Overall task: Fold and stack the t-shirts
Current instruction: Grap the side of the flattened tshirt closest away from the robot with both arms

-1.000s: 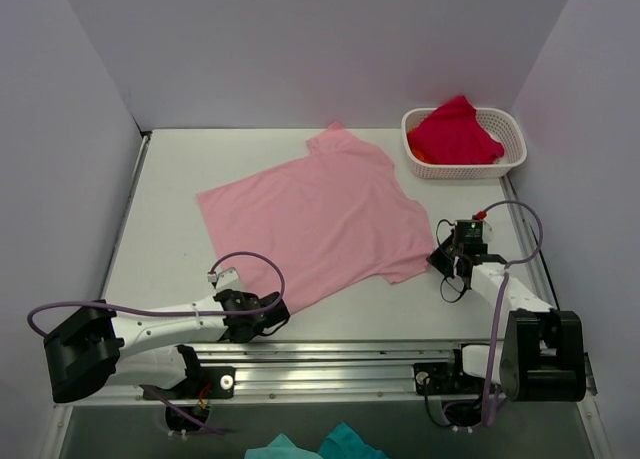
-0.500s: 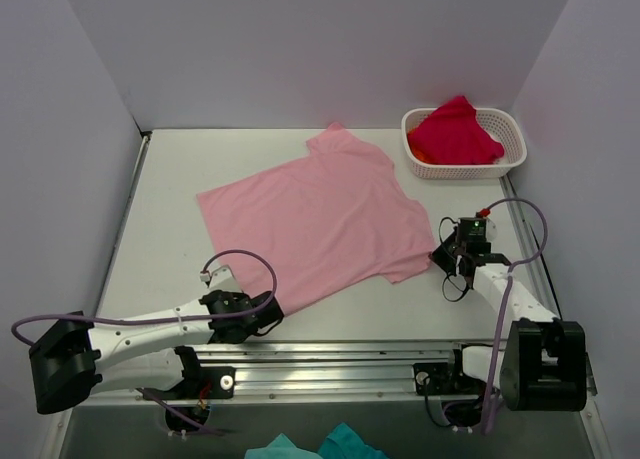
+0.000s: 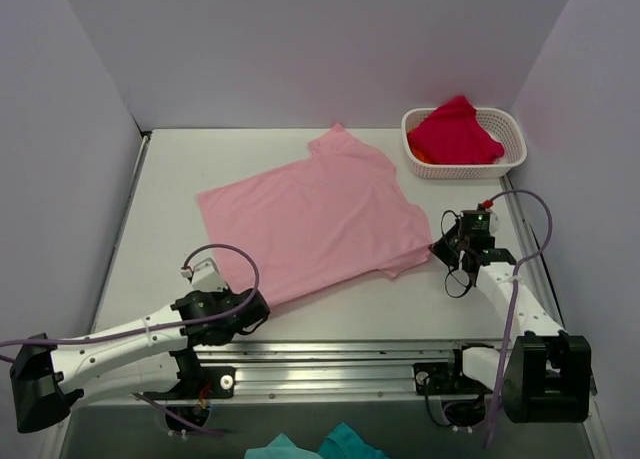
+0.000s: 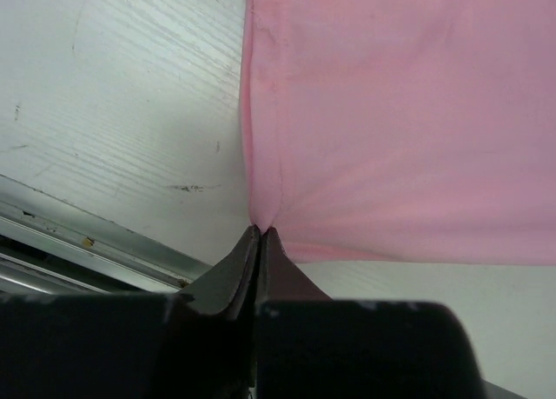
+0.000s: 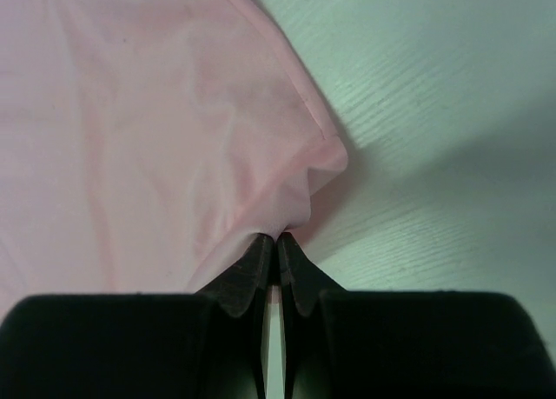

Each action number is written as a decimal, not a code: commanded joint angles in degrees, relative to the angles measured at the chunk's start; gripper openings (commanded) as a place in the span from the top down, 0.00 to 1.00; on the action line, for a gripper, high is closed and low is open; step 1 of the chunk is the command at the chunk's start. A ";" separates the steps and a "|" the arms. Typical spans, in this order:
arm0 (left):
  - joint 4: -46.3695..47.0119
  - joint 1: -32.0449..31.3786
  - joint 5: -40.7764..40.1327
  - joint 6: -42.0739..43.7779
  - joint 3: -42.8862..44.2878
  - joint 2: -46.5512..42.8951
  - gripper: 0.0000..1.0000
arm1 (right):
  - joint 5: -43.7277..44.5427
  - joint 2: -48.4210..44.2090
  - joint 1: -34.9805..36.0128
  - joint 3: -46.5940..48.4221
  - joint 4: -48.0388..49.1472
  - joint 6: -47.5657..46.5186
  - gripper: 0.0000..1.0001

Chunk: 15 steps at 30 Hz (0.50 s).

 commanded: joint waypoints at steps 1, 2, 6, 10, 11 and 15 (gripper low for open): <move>-1.94 2.19 -3.60 3.48 2.96 -2.23 0.98 | -0.07 2.05 2.60 5.29 -0.10 0.73 1.00; -0.71 2.98 -3.78 4.54 3.14 -2.58 0.98 | 0.28 2.49 3.32 7.04 0.08 0.91 1.00; 5.00 8.25 -1.86 12.36 3.14 -5.13 0.98 | 2.82 4.69 8.06 11.96 -0.10 3.19 1.00; 11.42 13.97 1.58 21.67 3.40 -5.49 0.98 | 4.67 8.99 12.54 16.72 -0.27 5.13 1.00; 13.25 15.98 2.10 22.82 3.66 -5.31 0.98 | 5.11 10.05 14.03 17.60 -0.18 5.39 1.00; 16.78 20.12 4.13 27.22 4.81 -4.17 0.98 | 6.70 15.49 16.33 22.25 0.17 6.45 1.00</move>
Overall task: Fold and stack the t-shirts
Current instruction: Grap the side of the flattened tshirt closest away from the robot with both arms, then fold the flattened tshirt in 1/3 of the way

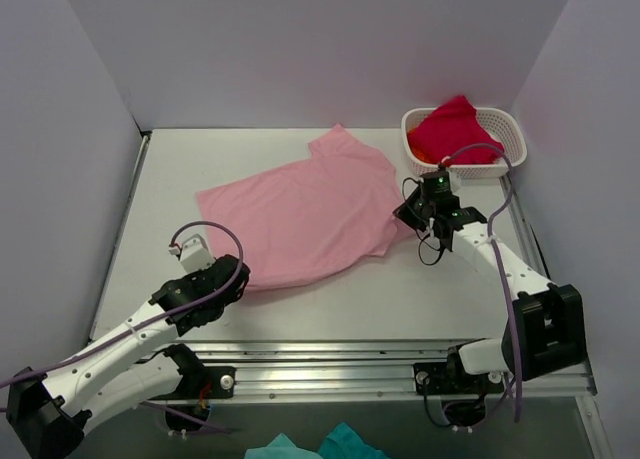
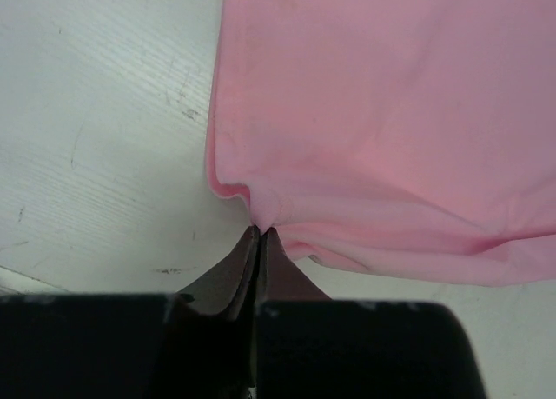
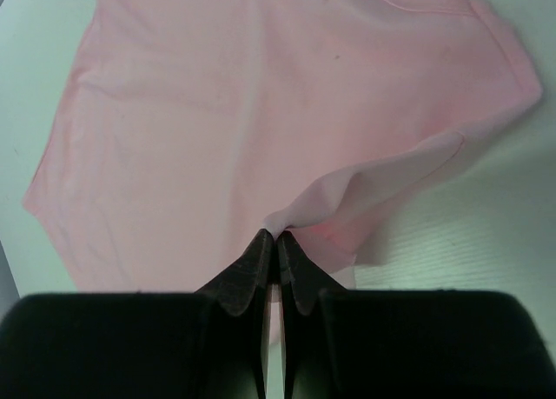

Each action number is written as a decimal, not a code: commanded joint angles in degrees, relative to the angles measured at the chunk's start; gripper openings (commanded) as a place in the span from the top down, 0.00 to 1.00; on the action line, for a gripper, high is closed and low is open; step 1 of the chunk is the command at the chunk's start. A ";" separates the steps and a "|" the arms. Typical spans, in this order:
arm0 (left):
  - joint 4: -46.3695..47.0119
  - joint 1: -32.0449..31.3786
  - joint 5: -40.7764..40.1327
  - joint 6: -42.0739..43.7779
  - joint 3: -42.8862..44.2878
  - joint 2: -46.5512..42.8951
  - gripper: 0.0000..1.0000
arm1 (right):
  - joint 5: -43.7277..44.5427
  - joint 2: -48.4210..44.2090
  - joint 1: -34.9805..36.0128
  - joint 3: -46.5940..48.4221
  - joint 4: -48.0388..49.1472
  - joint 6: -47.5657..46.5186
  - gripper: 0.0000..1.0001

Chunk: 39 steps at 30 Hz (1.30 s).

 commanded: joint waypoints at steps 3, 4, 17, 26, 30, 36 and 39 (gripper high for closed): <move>9.19 6.38 4.09 10.84 3.61 1.19 0.98 | 2.83 9.83 2.13 8.03 -0.20 2.45 1.00; 10.94 7.54 5.58 11.73 3.61 1.45 0.98 | 2.83 11.08 2.30 10.13 -0.12 2.63 1.00; 16.84 20.54 13.50 18.94 2.82 4.18 0.98 | 6.08 28.57 2.57 25.61 -1.08 3.60 1.00; 18.77 24.68 16.58 20.26 0.89 4.35 0.98 | 6.70 37.19 2.83 33.08 -2.75 4.04 1.00; 20.09 25.91 17.19 20.00 0.01 5.85 0.98 | 7.31 39.74 2.83 34.75 -2.84 3.86 1.00; 22.73 27.85 18.78 19.65 -1.57 6.99 0.98 | 7.84 44.39 2.83 38.43 -3.45 3.25 1.00; 23.09 28.38 18.95 19.65 -1.75 7.08 0.98 | 7.66 46.59 2.74 41.51 -4.59 2.98 1.00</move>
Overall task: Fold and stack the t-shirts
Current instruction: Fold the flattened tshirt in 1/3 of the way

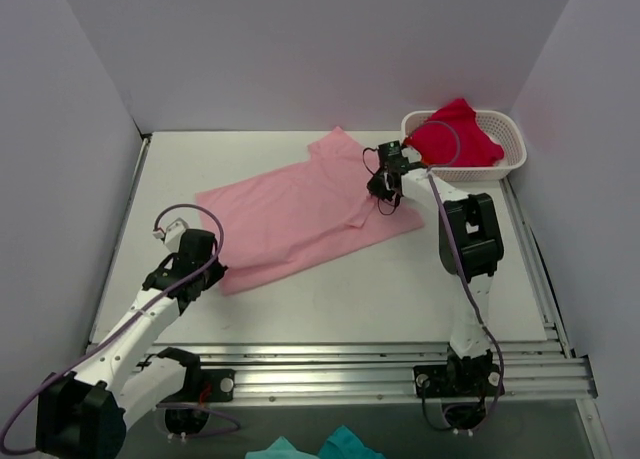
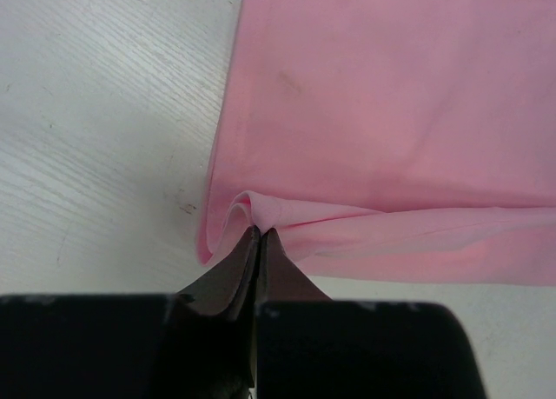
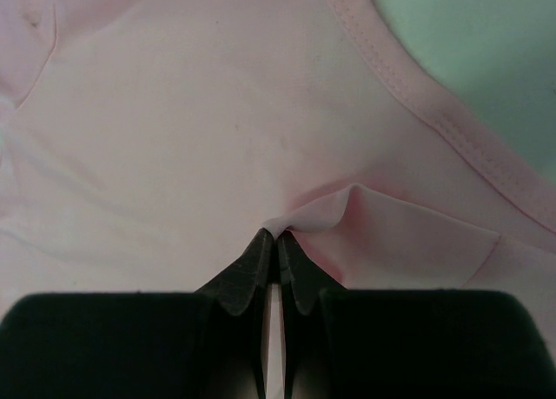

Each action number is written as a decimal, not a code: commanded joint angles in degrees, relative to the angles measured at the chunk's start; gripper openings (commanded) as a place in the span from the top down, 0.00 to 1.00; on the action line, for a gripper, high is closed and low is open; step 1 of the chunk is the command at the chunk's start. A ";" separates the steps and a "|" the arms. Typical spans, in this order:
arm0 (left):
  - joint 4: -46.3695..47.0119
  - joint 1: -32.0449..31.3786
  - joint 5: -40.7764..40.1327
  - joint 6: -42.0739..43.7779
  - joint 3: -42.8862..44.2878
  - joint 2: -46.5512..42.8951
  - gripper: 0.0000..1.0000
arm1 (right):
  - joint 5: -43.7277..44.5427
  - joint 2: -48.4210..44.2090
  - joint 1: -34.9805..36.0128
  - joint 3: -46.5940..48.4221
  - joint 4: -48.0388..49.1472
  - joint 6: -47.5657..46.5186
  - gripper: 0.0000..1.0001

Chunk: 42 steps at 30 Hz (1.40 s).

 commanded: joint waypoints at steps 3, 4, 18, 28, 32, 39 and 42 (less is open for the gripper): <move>3.72 1.28 0.64 0.35 -0.35 0.28 0.98 | 1.61 2.80 0.38 6.07 -2.37 -0.25 1.00; 4.07 1.45 0.64 0.35 -0.44 0.46 0.98 | 1.61 3.24 0.47 7.21 -2.55 -0.25 1.00; 7.06 4.88 1.08 -0.71 -0.71 5.47 0.97 | 1.61 8.51 0.12 15.30 -4.74 -1.22 1.00; 9.08 7.16 3.18 0.35 -0.80 8.89 0.06 | 0.12 11.77 -0.06 18.21 -3.17 -2.36 0.17; 9.26 7.52 3.36 0.87 -0.80 8.20 0.06 | 0.64 10.11 -0.23 18.47 -2.20 -3.68 0.14; 8.73 7.61 2.22 1.75 -1.58 2.40 0.06 | 3.89 -0.17 0.82 9.61 1.22 -4.12 0.16; 8.73 7.69 2.31 1.93 -2.11 1.25 0.06 | 3.89 -2.73 1.96 5.91 1.67 -3.42 0.16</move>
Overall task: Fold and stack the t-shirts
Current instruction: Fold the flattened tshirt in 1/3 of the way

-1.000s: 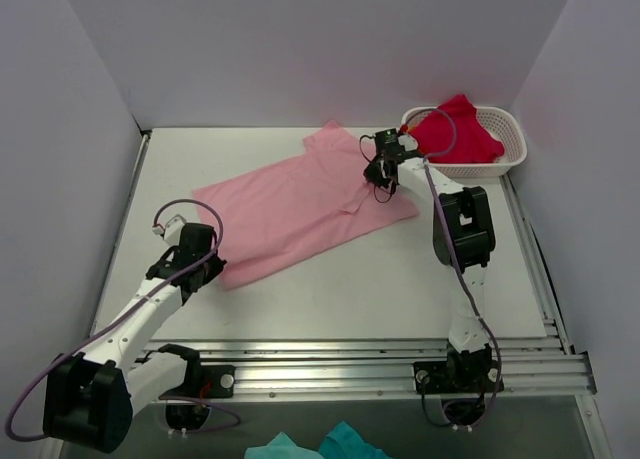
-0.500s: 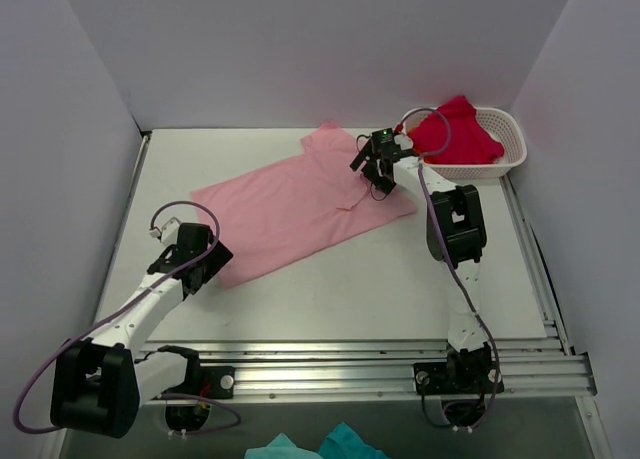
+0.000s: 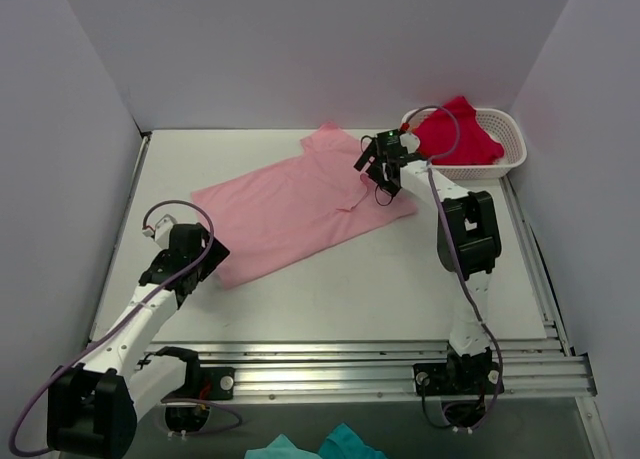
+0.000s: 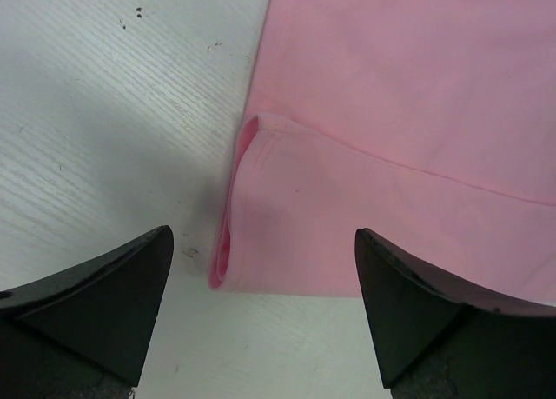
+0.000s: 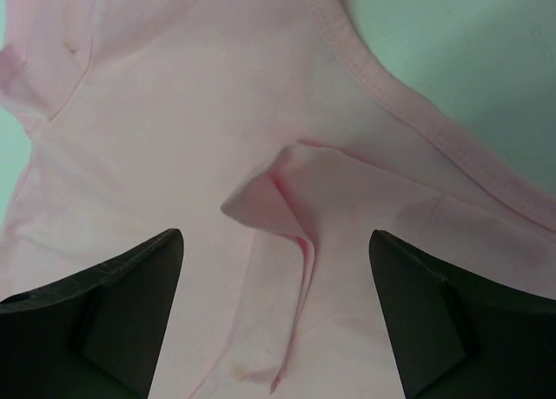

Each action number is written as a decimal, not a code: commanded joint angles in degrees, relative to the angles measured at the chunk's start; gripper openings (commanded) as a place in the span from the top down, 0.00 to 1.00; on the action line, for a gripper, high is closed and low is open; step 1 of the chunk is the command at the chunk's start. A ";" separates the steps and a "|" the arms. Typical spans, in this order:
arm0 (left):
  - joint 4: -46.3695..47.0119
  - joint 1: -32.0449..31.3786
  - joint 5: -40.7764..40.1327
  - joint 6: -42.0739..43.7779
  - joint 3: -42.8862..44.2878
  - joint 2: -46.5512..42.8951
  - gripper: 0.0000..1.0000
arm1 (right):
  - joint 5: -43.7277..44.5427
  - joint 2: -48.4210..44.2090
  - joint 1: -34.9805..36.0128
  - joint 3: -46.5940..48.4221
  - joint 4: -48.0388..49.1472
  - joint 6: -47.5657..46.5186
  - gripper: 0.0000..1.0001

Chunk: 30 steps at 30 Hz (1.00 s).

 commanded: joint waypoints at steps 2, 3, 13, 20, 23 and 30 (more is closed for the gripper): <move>2.04 0.52 -0.19 1.23 -1.04 -2.03 0.06 | 2.10 -6.91 2.40 -3.48 2.24 0.45 0.16; 2.22 0.52 0.08 1.32 -0.96 -1.94 0.06 | 2.01 -7.00 3.19 -3.83 2.50 0.45 0.16; 1.87 0.52 0.78 1.76 -1.48 -3.61 0.06 | 2.01 -2.09 6.27 -3.66 3.74 0.80 0.18; 2.31 0.52 1.05 1.93 -1.84 -4.05 0.06 | 5.61 -1.11 6.36 -1.55 1.28 0.10 0.18; 2.48 0.61 1.13 1.93 -1.92 -4.05 0.06 | 7.55 -0.85 6.27 -1.20 0.40 -0.07 0.18; 3.01 0.52 1.22 2.11 -2.10 -3.79 0.05 | 7.64 1.00 6.19 -0.06 0.40 -0.07 0.18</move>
